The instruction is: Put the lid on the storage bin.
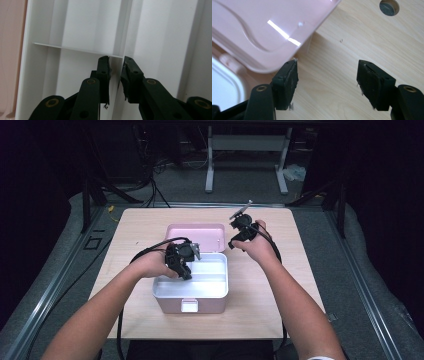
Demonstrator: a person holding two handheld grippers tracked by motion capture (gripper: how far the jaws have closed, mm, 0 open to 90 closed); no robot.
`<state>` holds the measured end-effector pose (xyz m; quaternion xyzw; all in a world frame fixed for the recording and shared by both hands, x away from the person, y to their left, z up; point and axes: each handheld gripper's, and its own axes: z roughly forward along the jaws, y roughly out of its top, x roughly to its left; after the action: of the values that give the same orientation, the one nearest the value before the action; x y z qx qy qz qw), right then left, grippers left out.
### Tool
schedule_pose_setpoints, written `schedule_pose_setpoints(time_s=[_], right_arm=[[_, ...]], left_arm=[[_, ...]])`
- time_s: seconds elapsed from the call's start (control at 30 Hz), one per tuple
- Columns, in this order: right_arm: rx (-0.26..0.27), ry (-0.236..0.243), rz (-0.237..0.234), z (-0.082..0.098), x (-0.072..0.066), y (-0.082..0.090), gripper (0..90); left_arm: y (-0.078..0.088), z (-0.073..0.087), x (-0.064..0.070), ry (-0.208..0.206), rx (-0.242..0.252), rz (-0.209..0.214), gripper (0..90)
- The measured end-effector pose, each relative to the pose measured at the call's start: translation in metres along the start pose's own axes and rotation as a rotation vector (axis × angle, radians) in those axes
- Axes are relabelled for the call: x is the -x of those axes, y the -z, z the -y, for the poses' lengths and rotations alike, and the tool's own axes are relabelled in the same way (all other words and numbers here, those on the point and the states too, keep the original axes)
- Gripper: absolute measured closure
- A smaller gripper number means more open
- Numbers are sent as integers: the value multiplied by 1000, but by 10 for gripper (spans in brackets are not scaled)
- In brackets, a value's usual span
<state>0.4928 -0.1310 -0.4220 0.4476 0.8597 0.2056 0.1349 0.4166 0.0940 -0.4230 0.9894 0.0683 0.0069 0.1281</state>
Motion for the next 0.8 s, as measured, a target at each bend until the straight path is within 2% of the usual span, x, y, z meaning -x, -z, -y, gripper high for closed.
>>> schedule_pose_setpoints(time_s=[0.1,0.17,0.33,0.5,0.63,0.8], right_arm=[[0,-25,-14,-15,-2,1,332],[0,-35,-4,-24,-4,0,353],[-6,-88,-8,-43,-2,-17,406],[14,-176,-38,-52,6,-37,472],[12,-252,-40,-55,13,-50,528],[12,-338,-65,-57,17,-61,623]], left_arm=[[0,0,0,-3,-1,1,768],[0,1,-1,-6,-1,5,768],[1,1,0,-9,-2,1,768],[0,2,-1,-8,11,7,768],[1,2,-1,-9,13,6,769],[1,3,0,-10,20,-2,773]])
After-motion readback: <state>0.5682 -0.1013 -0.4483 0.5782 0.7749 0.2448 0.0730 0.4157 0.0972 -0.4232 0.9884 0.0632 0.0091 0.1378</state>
